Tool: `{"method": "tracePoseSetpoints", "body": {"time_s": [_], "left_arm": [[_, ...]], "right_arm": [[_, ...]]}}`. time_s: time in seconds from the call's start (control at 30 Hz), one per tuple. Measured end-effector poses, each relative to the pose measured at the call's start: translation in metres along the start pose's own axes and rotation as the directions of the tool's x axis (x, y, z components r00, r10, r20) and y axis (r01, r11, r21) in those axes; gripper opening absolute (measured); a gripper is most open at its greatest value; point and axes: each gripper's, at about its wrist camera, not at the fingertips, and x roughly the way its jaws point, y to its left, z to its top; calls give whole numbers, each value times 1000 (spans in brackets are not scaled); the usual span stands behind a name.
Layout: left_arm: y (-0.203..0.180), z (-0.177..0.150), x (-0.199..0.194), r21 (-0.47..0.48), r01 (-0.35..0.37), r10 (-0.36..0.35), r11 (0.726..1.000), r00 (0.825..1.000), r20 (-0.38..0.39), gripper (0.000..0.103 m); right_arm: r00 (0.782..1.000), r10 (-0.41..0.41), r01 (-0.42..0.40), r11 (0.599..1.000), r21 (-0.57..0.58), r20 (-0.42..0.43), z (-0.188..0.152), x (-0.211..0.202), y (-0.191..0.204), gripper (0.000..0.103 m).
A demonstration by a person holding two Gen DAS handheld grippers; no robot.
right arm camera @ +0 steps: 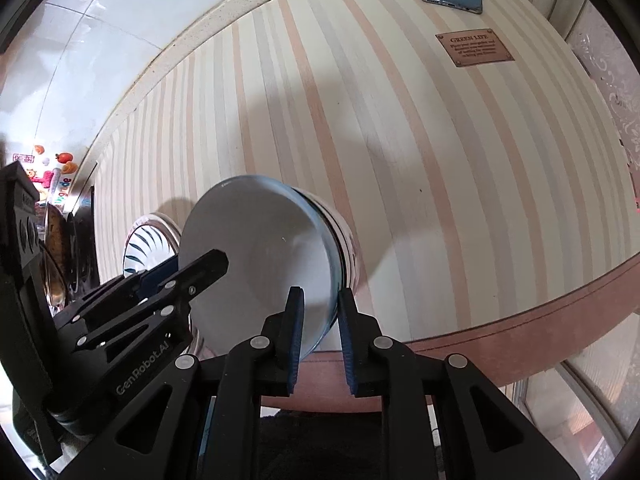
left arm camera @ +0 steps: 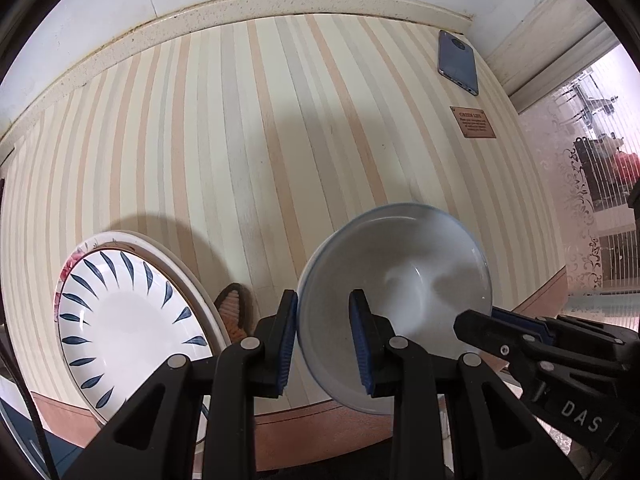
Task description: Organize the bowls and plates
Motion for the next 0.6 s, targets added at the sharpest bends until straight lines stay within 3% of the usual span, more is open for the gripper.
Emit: {"method": "tracePoseSetpoints", "body": {"time_s": [0.23, 0.43, 0.6], "left_arm": [[0, -2, -4, 8, -4, 4, 1000, 1000, 10, 24], [-7, -11, -45, 56, -42, 37, 998, 994, 100, 24], [-6, -29, -98, 84, -70, 52, 994, 978, 201, 25]], "right_arm": [[1000, -4, 4, 1000, 15, -3, -3, 2, -3, 20], [998, -47, 47, 999, -4, 53, -14, -20, 2, 21], [986, -84, 90, 995, -39, 146, -40, -62, 13, 51]]}}
